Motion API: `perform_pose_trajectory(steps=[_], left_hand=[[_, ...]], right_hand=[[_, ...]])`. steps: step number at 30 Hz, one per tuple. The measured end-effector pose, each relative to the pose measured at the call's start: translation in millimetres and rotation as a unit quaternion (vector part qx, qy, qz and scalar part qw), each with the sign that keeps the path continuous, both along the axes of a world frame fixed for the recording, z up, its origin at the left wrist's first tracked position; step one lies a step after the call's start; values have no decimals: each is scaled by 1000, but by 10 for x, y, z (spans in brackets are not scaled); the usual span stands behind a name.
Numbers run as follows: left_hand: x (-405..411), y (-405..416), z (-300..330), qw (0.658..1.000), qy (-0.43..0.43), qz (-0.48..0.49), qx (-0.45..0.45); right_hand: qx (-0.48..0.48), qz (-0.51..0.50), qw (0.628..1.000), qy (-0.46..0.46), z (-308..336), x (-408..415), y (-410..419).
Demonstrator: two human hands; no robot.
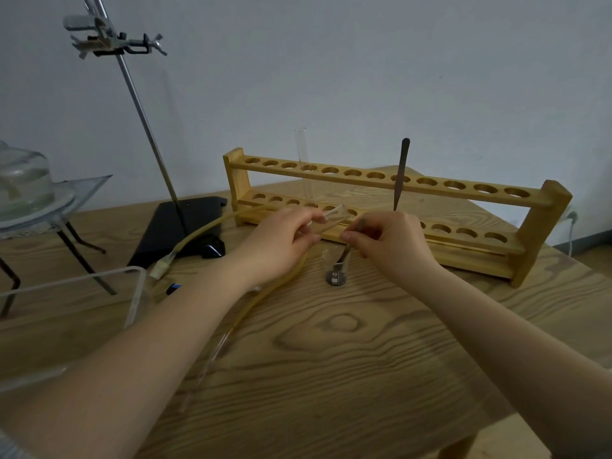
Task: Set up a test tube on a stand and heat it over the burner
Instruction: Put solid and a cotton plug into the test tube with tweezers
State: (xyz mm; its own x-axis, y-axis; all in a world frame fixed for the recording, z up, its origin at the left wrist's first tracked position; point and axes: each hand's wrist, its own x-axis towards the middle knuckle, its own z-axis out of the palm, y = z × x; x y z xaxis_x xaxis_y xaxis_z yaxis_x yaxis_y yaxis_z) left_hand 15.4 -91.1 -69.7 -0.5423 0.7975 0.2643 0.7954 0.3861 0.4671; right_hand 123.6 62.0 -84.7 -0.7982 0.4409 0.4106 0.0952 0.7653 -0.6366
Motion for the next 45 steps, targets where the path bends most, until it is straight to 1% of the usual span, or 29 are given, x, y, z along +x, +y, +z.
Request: perform_pose_trajectory(steps=[6,11,17,22,24,27,33,37,45], left_hand=[[-23,-21,-43,1000,-22,-4,-8],[-44,-12,-77,999,-27,-1,-17],[-18,21,-121,1000,-17,0,-27],[-5,42,-185,999,-29,9,-43],[10,60,-206,998,-20,20,-50],[18,95,-231,999,-5,36,-38],[7,111,-238,999,-15,25,-34],[2,122,-249,999,-3,24,-39],[-18,132,-254,999,-10,24,-38]], right_hand=[[-58,-10,998,9,-36,-19,29],[-74,-21,996,33,-47,-22,36],[-55,-16,998,25,-75,-27,19],[-57,-13,998,17,-70,-32,23],[-59,-11,998,14,-70,-32,23],[-64,-11,998,11,-67,-31,28],[-65,-2,998,-12,-39,-13,27],[-64,-14,998,-24,-30,-19,22],[-135,-38,990,-20,-26,-23,16]])
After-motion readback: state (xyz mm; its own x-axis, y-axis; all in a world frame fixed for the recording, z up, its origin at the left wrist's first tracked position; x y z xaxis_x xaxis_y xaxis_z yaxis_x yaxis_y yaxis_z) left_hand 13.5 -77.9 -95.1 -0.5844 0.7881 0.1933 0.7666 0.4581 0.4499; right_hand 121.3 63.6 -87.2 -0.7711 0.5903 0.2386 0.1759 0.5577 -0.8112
